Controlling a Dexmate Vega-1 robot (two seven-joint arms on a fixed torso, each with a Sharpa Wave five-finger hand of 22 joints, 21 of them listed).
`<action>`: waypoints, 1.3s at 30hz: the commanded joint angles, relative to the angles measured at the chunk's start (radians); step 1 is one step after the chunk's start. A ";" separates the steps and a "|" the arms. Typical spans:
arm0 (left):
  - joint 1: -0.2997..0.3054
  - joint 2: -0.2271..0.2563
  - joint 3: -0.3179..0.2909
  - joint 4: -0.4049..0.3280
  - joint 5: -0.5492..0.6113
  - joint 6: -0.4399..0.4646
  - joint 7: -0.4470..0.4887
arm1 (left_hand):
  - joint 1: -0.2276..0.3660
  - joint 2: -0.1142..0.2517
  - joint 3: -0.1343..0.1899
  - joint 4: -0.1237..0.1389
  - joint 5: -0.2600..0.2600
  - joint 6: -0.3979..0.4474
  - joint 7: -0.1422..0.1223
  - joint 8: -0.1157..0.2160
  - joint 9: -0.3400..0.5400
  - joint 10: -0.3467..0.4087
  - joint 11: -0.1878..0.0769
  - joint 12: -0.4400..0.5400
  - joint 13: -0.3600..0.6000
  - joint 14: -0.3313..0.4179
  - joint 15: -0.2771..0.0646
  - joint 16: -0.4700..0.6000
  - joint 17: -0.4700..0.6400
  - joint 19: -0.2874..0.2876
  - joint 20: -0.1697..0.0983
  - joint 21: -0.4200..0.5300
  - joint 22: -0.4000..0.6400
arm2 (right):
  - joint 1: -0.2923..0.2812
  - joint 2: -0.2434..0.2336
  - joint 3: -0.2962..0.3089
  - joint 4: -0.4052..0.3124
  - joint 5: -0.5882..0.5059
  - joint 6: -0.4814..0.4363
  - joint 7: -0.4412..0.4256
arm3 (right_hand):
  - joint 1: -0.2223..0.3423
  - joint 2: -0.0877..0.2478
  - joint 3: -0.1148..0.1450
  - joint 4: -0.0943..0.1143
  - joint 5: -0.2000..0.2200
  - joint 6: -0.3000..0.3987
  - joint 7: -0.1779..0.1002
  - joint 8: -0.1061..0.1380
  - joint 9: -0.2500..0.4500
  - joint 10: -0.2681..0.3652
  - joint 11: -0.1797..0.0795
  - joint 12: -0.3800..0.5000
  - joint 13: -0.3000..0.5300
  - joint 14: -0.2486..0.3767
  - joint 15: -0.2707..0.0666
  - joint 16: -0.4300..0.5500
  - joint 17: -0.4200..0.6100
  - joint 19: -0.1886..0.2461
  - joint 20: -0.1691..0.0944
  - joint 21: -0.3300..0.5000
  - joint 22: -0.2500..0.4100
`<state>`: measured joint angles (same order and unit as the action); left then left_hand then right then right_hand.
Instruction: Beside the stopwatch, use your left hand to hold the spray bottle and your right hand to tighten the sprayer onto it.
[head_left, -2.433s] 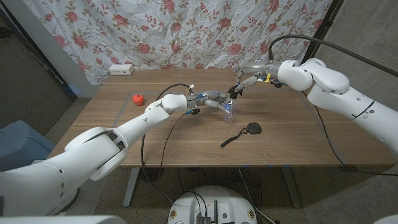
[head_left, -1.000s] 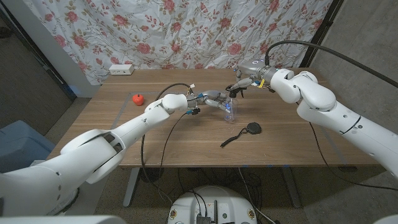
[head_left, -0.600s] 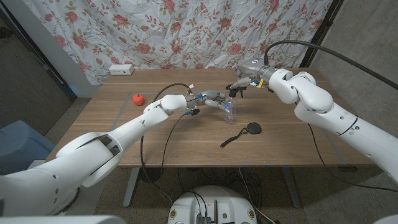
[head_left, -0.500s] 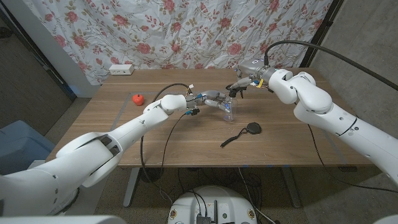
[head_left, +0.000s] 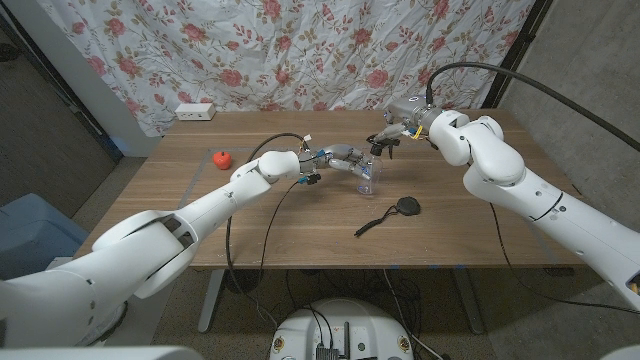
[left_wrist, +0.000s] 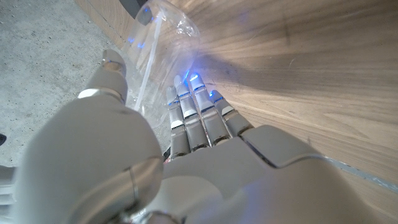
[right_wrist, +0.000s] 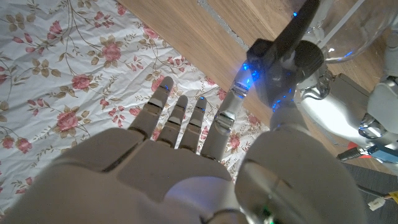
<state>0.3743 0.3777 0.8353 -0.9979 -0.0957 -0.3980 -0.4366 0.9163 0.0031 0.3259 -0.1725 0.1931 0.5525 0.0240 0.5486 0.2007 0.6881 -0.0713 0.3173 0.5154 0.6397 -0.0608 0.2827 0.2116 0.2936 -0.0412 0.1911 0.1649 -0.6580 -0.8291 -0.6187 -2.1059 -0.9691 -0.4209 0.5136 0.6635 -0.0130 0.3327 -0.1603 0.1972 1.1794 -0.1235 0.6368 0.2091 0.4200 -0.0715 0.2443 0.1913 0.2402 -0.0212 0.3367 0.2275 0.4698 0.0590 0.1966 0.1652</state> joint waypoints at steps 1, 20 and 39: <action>0.008 0.009 -0.001 -0.026 -0.001 0.011 -0.003 | 0.070 0.082 0.018 0.009 0.007 0.146 -0.068 0.334 0.006 0.095 -0.090 0.001 0.005 0.009 -0.130 -0.003 0.004 0.005 -0.087 0.000 0.005 | 0.014 0.025 -0.010 0.009 0.028 -0.048 0.001 | 0.009 0.003 -0.001 0.005 0.002 0.028 0.003 0.014 0.005 0.027 0.002 0.004 -0.001 0.023 -0.006 0.011 0.003 0.018 0.000 0.005 0.004; -0.013 -0.004 0.005 0.011 0.012 -0.012 -0.001 | 0.072 0.086 0.023 0.006 0.007 0.146 -0.068 0.336 0.006 0.101 -0.091 -0.001 0.008 0.012 -0.130 -0.005 0.006 0.007 -0.085 0.001 0.005 | 0.017 0.025 -0.036 -0.005 0.009 -0.093 -0.015 | -0.024 -0.008 -0.018 0.020 0.002 0.092 0.003 0.053 0.024 0.082 0.002 0.006 -0.002 0.067 -0.016 0.024 0.005 0.041 0.002 0.006 0.005; -0.011 -0.001 0.006 0.005 0.035 -0.008 0.037 | 0.073 0.088 0.026 0.005 0.007 0.159 -0.065 0.342 0.005 0.114 -0.088 0.001 0.010 0.024 -0.132 0.000 0.009 0.018 -0.084 0.004 0.005 | 0.008 0.038 -0.046 -0.015 -0.032 -0.135 -0.005 | -0.040 -0.008 -0.025 0.024 0.006 0.136 0.009 0.081 0.037 0.120 -0.009 0.004 -0.003 0.097 -0.028 0.032 0.006 0.051 0.010 0.004 0.006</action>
<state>0.3610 0.3737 0.8408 -0.9884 -0.0749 -0.4090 -0.4235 0.9150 0.0044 0.3337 -0.1803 0.1952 0.5559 0.0274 0.5487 0.2008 0.6950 -0.0644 0.3146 0.5154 0.6541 -0.0642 0.2827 0.2164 0.3028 -0.0396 0.1911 0.1649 -0.6446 -0.7985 -0.6600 -2.1157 -0.9816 -0.5342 0.5012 0.6302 -0.0249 0.3117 -0.1394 0.1971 1.3060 -0.1181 0.7107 0.2438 0.5308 -0.0786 0.2479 0.1855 0.3238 -0.0412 0.3596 0.2302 0.5125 0.0662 0.1966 0.1651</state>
